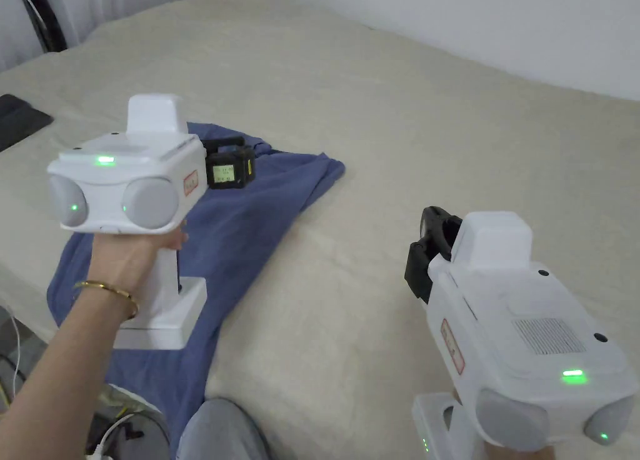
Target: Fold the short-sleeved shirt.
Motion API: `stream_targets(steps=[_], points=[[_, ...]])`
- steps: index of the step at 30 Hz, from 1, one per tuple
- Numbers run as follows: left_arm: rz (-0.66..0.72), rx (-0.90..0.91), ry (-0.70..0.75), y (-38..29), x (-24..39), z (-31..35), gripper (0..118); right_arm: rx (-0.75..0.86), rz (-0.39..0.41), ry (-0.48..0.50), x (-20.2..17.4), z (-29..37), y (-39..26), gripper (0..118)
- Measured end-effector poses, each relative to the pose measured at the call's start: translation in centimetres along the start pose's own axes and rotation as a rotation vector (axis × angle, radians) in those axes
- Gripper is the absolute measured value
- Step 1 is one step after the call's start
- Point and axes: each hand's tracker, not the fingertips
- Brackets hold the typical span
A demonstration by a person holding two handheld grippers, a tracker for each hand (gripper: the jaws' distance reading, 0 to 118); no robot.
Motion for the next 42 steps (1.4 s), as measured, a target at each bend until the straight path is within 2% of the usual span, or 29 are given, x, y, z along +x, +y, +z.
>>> stream_targets(steps=[5, 11, 14, 20, 22, 23, 25, 27, 29, 31, 38, 42], points=[[-0.014, -0.247, -0.071, 2.3, -0.3, -8.6, 118, -0.041, 0.007, -0.007, -0.7, -1.2, 0.0, 0], [-0.160, -0.512, -0.049, 2.9, 0.6, -18.1, 118, -0.098, 0.002, -0.002, -0.5, -3.4, -0.5, 0], [-0.157, -0.602, 0.020, 2.4, 0.9, -21.8, 109, -0.117, -0.003, -0.004, -0.2, -4.2, -0.9, 0], [-0.116, -0.691, -0.003, 0.2, 1.1, -25.9, 90, -0.175, 0.009, -0.003, 0.9, -5.6, -1.5, 0], [-0.151, -0.746, 0.008, -0.9, 1.2, -26.6, 86, -0.183, 0.007, -0.004, 1.3, -5.9, -1.7, 0], [-0.177, -0.767, 0.018, -1.6, 1.3, -26.7, 67, -0.185, 0.010, -0.011, 1.4, -6.0, -1.9, 0], [-0.186, -0.775, 0.029, -3.1, 1.8, -26.7, 0, -0.193, 0.028, -0.032, 1.5, -6.1, -2.3, 0], [-0.173, -0.718, 0.081, -3.8, 2.4, -26.2, 0, -0.208, 0.017, -0.039, 1.9, -6.2, -2.9, 0], [-0.277, -0.702, 0.083, -3.9, 3.1, -25.7, 0, -0.224, -0.013, -0.043, 2.2, -5.8, -3.2, 0], [-0.300, -0.683, 0.066, -3.3, 3.3, -24.9, 0, -0.230, -0.015, -0.047, 2.3, -5.2, -3.3, 0], [-0.062, -0.466, 0.031, 1.3, 1.0, -18.3, 0, -0.203, -0.003, -0.061, 2.7, -2.7, -2.3, 0], [-0.084, -0.392, 0.043, 4.8, 0.3, -14.0, 0, -0.148, 0.003, -0.069, 2.5, -0.4, -1.2, 0]])
